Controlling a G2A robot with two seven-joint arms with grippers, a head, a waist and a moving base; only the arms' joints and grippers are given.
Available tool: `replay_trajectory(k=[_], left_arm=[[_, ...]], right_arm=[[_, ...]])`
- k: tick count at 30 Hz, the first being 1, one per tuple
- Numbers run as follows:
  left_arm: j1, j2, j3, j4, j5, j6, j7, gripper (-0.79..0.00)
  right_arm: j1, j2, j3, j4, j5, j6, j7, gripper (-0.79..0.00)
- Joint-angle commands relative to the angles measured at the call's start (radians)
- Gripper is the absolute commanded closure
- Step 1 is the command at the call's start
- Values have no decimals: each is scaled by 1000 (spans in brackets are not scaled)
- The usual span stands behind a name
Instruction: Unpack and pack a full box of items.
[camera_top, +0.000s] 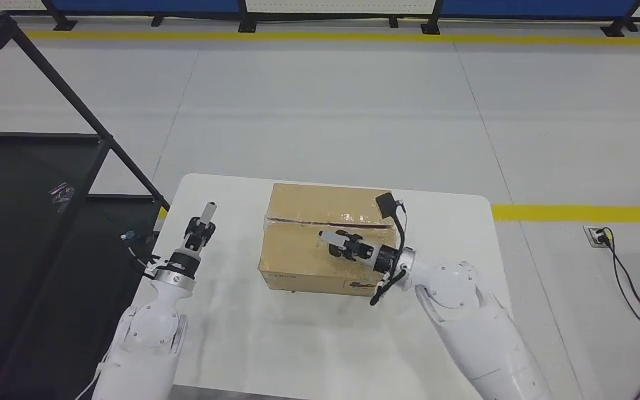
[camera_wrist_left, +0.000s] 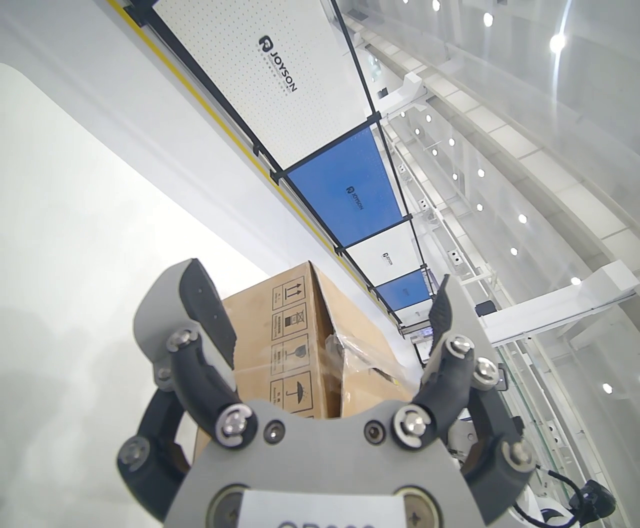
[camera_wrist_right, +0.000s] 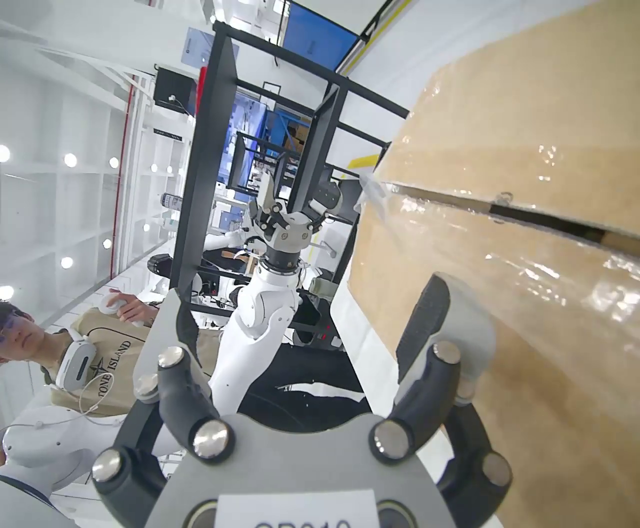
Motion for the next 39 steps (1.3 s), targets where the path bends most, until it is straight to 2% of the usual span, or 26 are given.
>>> replay_trajectory(k=[1,9,16,19,23,26,29,31,35,39], left_arm=[[1,0,-1,0,-1,0,0,-785],[4,2,-5,1,-7,-2,1,-785],[2,3,-1,2,-11,2,-2,-785],[3,3,7,-4,6,-3,-2,-785],[9,3,18,-29,15,-26,-15,-785],[-4,3,27,-41,-10,-40,-44,-785],[-37,3,45,-40,-16,-47,-94,-785],[-74,2,58,-8,-66,-45,-146,-785],[-164,-1,92,81,-119,-47,-239,-785],[-222,-5,133,156,-130,-70,-296,-785]], right_arm=[[0,-1,1,-1,9,-13,-12,-785],[34,-8,-3,43,38,-11,-63,-785],[47,-13,12,68,158,-33,-52,-785],[41,-14,31,74,247,-67,-27,-785],[38,-8,61,88,360,-93,94,-785],[35,0,81,95,380,-109,159,-785],[33,10,86,87,317,-108,212,-785],[30,18,84,69,219,-94,222,-785],[-25,31,92,-14,4,-37,85,-785],[-101,46,129,-99,-57,10,55,-785]])
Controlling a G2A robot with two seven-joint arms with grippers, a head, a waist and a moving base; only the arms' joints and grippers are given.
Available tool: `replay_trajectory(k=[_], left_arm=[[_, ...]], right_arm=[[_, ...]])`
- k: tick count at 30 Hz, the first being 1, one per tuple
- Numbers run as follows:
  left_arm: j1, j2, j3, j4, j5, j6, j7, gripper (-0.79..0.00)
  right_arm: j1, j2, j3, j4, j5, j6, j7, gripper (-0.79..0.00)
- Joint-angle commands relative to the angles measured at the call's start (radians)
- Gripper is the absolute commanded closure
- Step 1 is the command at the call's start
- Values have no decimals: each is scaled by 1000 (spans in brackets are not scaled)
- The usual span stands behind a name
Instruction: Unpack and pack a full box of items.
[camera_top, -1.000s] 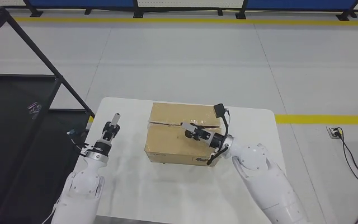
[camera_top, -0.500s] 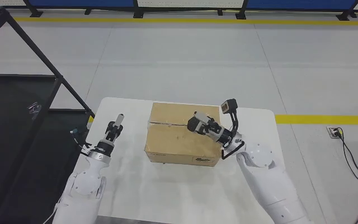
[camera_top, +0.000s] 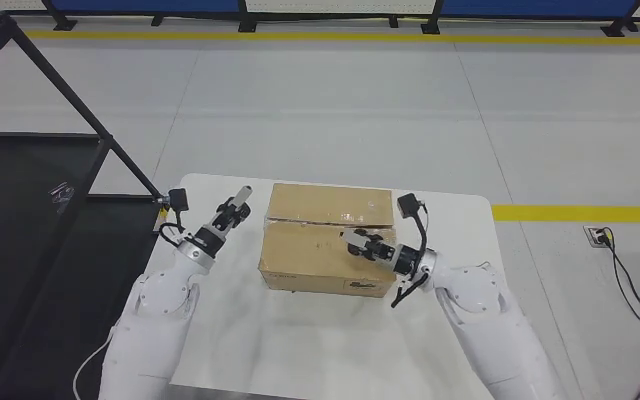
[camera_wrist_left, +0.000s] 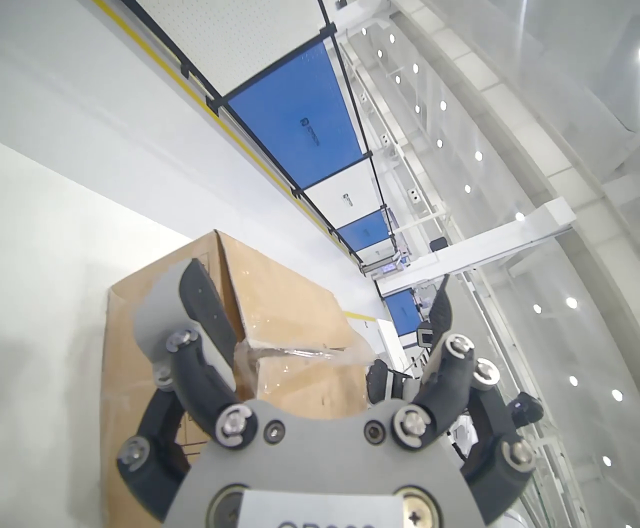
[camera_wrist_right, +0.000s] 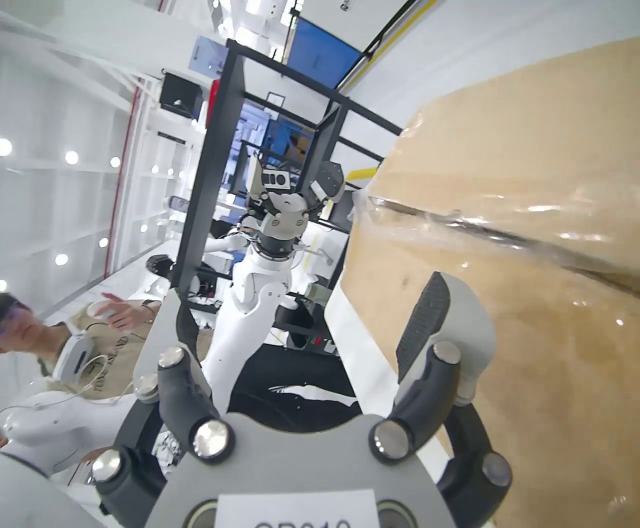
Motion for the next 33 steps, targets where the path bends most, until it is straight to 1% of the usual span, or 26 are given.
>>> replay_trajectory(k=[1,5,8,10,11,12,13,14,21,24,27,29,33], left_arm=[[-24,-3,22,37,-11,-11,-24,-785],[-51,-7,48,75,-29,-38,-52,-785],[-57,-8,58,85,-31,-50,-51,-785],[-55,-8,61,83,-31,-59,-52,-785],[-53,-7,61,81,-28,-61,-50,-785],[-51,-7,61,79,-25,-61,-46,-785],[-47,-6,59,77,-24,-62,-42,-785],[-42,-5,56,73,-25,-65,-38,-785],[-3,3,33,39,-35,-74,-34,-785],[12,7,23,23,-36,-74,-34,-785],[22,9,18,11,-40,-73,-34,-785],[26,11,17,6,-41,-71,-35,-785],[29,12,24,0,-36,-68,-39,-785]], right_arm=[[-41,9,31,-37,-10,20,-3,-785],[-93,18,83,-80,36,14,-40,-785],[-105,16,100,-83,85,14,-115,-785],[-97,13,98,-70,73,51,-186,-785],[-87,11,86,-69,83,75,-186,-785],[-76,10,74,-62,104,89,-153,-785],[-59,10,60,-46,115,112,-92,-785],[-35,11,59,-34,121,113,-63,-785],[12,5,57,36,162,51,-122,-785],[23,8,72,53,102,49,-204,-785],[9,9,81,55,51,-11,-276,-785],[10,11,84,68,23,-49,-289,-785],[52,9,64,136,-1,-64,-286,-785]])
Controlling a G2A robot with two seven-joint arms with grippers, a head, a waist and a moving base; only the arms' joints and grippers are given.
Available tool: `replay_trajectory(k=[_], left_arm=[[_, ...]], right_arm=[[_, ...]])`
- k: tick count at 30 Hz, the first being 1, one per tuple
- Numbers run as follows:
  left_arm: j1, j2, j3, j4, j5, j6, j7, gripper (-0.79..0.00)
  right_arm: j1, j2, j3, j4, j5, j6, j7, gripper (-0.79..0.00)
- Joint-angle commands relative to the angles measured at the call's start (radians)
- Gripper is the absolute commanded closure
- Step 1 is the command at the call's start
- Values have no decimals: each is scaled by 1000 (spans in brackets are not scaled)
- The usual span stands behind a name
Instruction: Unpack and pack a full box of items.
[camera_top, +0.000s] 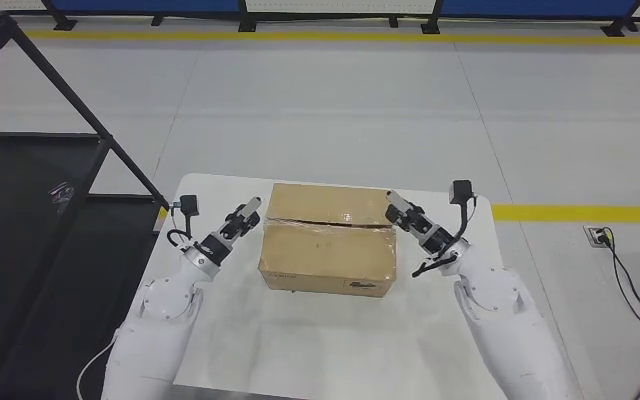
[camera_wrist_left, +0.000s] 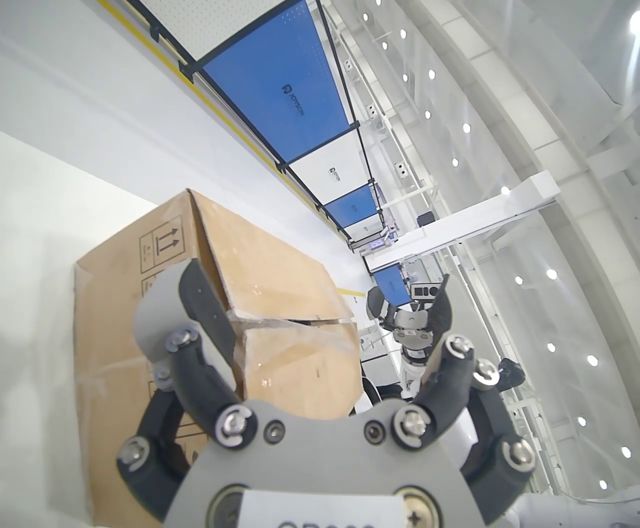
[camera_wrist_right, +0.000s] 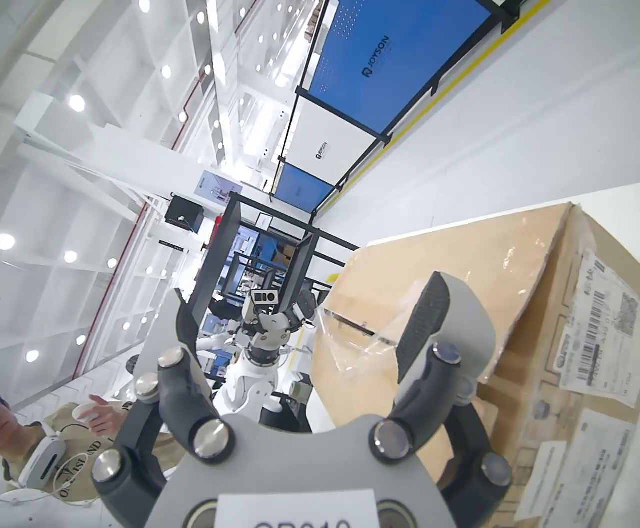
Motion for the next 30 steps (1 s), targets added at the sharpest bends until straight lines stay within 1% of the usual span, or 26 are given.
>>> replay_trajectory(k=[1,3,7,9,12,13,15,17,20,22,27,30], left_arm=[[0,0,5,-3,3,1,-2,-785],[3,1,8,-9,9,-2,-2,-785],[25,5,-1,-30,20,-19,4,-785],[42,9,-16,-45,28,-32,21,-785],[76,14,-50,-67,1,-48,52,-785],[85,16,-63,-73,-9,-48,57,-785],[101,20,-85,-81,-27,-44,59,-785],[110,24,-99,-87,-35,-39,56,-785],[113,26,-105,-86,-45,-30,51,-785],[110,26,-102,-82,-46,-26,49,-785],[101,26,-89,-76,-48,-25,53,-785],[99,26,-88,-71,-53,-30,57,-785]], right_arm=[[33,-4,-19,48,-11,13,0,-785],[59,-9,-42,76,0,10,17,-785],[80,-10,-57,103,43,-34,98,-785],[78,-6,-46,103,87,-64,157,-785],[59,5,-22,94,178,-93,304,-785],[54,10,-12,91,204,-85,360,-785],[48,20,4,82,232,-36,451,-785],[43,27,9,69,248,15,517,-785],[40,31,-3,44,236,74,555,-785],[43,31,-24,28,196,111,537,-785],[71,21,-96,22,159,189,501,-785],[97,10,-140,33,166,237,465,-785]])
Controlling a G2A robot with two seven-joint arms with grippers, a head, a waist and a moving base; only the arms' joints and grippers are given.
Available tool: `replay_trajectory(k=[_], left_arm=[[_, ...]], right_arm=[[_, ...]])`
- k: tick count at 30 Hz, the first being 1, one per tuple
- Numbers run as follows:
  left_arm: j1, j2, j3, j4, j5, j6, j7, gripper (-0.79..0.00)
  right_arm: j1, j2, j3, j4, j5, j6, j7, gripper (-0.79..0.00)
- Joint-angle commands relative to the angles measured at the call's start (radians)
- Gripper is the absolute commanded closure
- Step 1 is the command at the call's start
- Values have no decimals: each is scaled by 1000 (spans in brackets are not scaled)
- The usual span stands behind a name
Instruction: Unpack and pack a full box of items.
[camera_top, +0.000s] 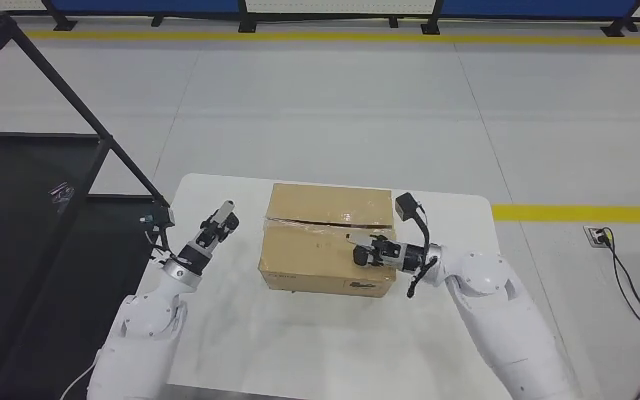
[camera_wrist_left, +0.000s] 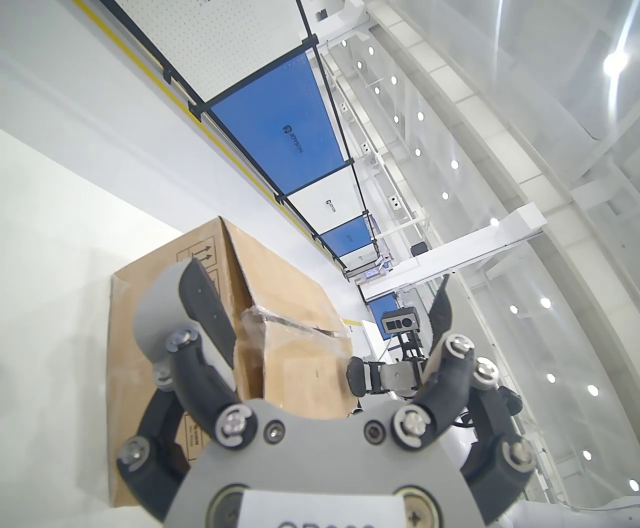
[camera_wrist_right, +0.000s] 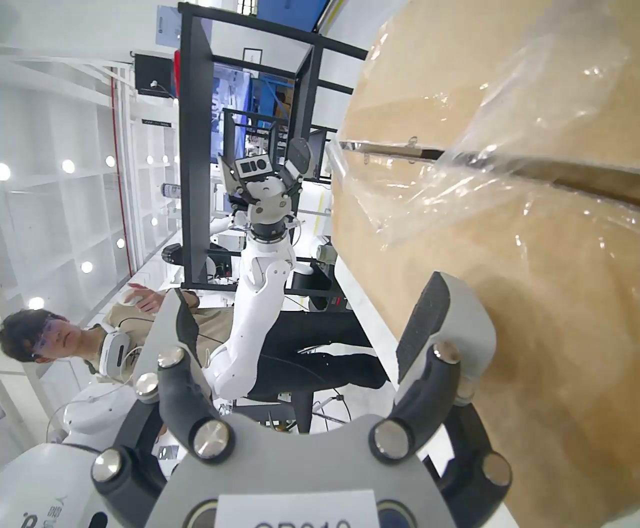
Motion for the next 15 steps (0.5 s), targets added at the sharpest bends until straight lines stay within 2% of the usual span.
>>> replay_trajectory(k=[1,15], left_arm=[[-1,1,-2,6,-5,-4,2,-785],[-4,9,-23,53,-41,-18,-7,-785]], right_arm=[[21,-7,-28,10,8,15,-13,-785],[107,-41,-81,104,171,-52,-74,-785]])
